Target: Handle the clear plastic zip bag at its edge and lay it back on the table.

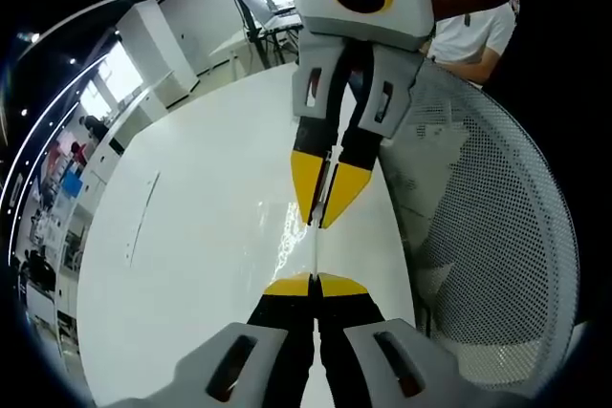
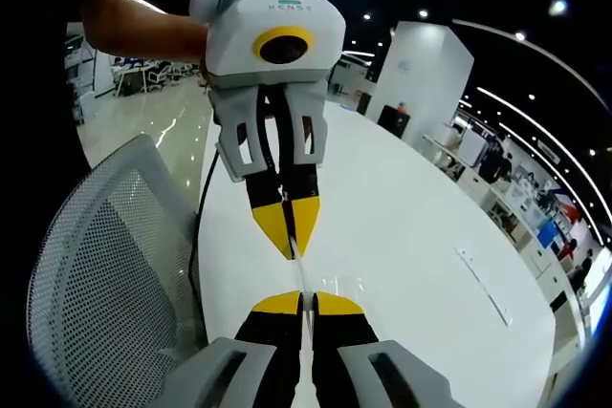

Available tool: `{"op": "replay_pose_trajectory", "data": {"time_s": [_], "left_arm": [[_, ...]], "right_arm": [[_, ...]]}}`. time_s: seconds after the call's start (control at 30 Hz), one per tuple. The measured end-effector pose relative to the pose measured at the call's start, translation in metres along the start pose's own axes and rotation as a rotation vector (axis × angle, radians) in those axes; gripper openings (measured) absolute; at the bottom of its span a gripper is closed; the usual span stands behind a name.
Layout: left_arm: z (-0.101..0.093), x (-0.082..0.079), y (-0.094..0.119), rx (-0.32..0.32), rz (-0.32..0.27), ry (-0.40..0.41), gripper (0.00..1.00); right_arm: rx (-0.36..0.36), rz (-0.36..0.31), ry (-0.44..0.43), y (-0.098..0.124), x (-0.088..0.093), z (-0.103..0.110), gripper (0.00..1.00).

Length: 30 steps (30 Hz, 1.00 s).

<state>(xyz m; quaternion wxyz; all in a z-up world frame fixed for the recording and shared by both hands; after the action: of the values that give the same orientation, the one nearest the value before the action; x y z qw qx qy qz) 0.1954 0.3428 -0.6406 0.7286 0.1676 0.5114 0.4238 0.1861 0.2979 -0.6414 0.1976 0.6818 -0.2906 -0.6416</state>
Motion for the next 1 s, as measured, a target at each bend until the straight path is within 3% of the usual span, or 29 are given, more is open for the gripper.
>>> {"op": "replay_pose_trajectory", "data": {"time_s": [1.0], "left_arm": [[0.0041,0.0024,0.0003,-0.007,-0.001,0.009,0.00]], "right_arm": [[0.010,0.005,-0.010,0.0036,0.0034,-0.0029,0.00]]}}
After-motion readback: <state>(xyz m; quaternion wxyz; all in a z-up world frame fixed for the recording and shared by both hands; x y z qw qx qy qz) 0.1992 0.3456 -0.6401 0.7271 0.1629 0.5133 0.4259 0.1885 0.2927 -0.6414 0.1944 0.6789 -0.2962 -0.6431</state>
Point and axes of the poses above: the point that each gripper's makers call its tool centre point, and the gripper's own axes: y roughly backward along the fingers, z roughly to its left, x roughly out of its underside, the point moved 2 cm from there along y, roughly backward along the fingers, and after that the axes turned 15 degrees about -x, right-handed, at the moved point
